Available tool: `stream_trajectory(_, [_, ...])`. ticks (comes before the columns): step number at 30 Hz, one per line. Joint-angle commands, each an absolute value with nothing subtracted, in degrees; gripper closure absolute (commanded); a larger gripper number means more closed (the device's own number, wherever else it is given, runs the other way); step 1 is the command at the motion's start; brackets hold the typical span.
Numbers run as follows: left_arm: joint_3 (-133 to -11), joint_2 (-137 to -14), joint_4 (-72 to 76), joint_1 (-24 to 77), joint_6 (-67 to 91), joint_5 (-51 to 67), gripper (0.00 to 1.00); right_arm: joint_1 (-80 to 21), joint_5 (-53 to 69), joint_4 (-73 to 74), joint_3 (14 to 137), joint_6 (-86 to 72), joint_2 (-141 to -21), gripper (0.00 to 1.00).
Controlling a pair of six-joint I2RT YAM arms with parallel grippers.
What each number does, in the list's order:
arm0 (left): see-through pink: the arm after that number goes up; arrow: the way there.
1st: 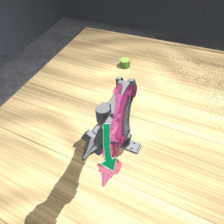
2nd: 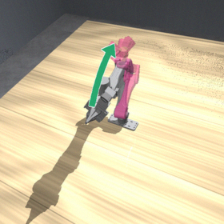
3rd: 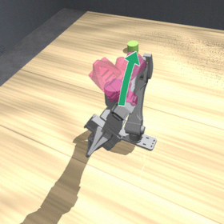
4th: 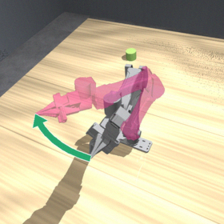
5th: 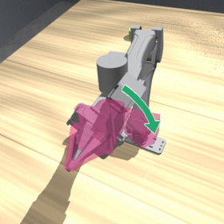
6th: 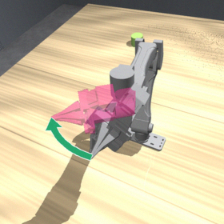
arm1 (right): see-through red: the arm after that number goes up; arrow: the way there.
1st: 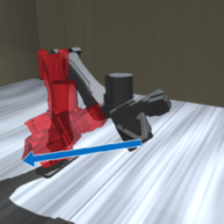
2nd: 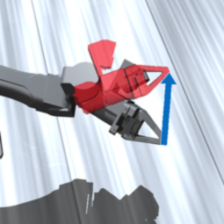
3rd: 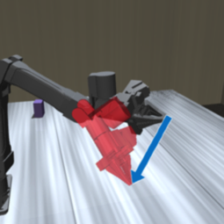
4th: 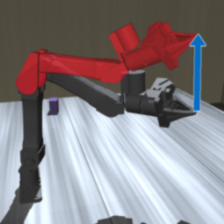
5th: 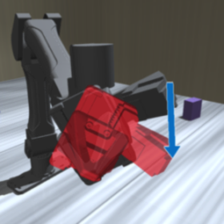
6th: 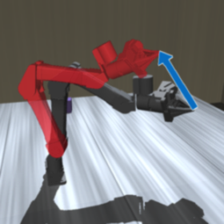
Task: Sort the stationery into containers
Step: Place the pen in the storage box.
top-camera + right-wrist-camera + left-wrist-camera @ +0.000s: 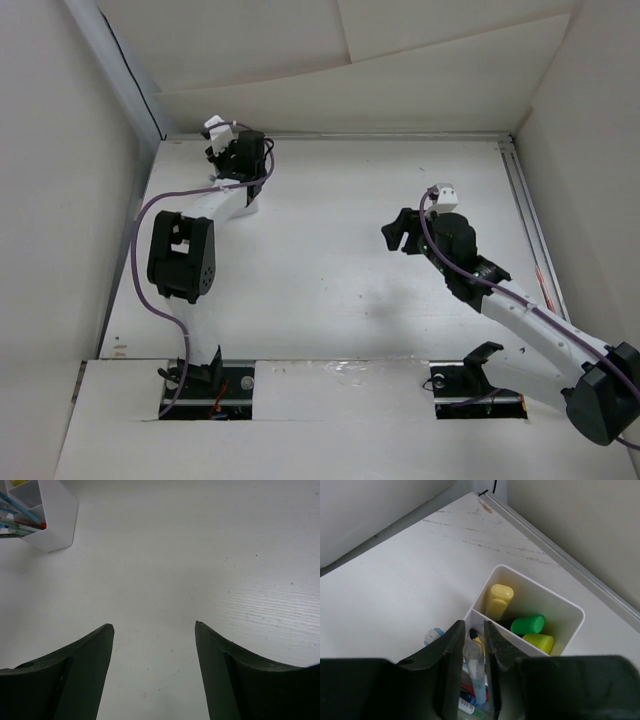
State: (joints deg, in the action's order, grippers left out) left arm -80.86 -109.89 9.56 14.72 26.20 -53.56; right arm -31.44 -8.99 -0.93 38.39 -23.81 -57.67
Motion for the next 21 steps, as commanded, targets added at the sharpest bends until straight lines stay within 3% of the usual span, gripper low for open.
stream_trajectory(1, [-80.0,-108.6,10.5,14.6,27.8,-54.1,0.82,-31.1,-8.6,-4.0,37.9,-24.2,-56.4,0.28])
stream_trajectory(7, [-79.4,-104.4,11.1,14.6,27.8,-50.5,0.63,-31.1,-8.6,-4.0,37.4,-24.2,-56.4,0.15])
stream_trajectory(12, [-80.0,-99.7,9.2,14.6,29.7,-47.4,0.54,-31.1,-8.6,-4.0,37.4,-24.2,-56.4,0.01])
stream_trajectory(16, [-80.7,-91.2,8.6,14.6,30.6,-41.4,0.46,-31.1,-10.4,-4.0,36.8,-24.7,-54.8,0.01])
stream_trajectory(17, [-80.7,-89.4,8.6,14.6,31.1,-39.7,0.4,-31.1,-10.9,-4.0,36.8,-24.7,-54.8,0.01])
stream_trajectory(18, [-80.7,-87.8,9.2,14.6,31.1,-35.7,0.01,-31.1,-12.1,-4.0,36.8,-24.7,-54.8,0.01])
stream_trajectory(21, [-80.7,-81.1,6.3,14.6,34.4,-31.3,0.0,-30.6,-12.9,-3.3,36.8,-24.7,-55.5,0.01])
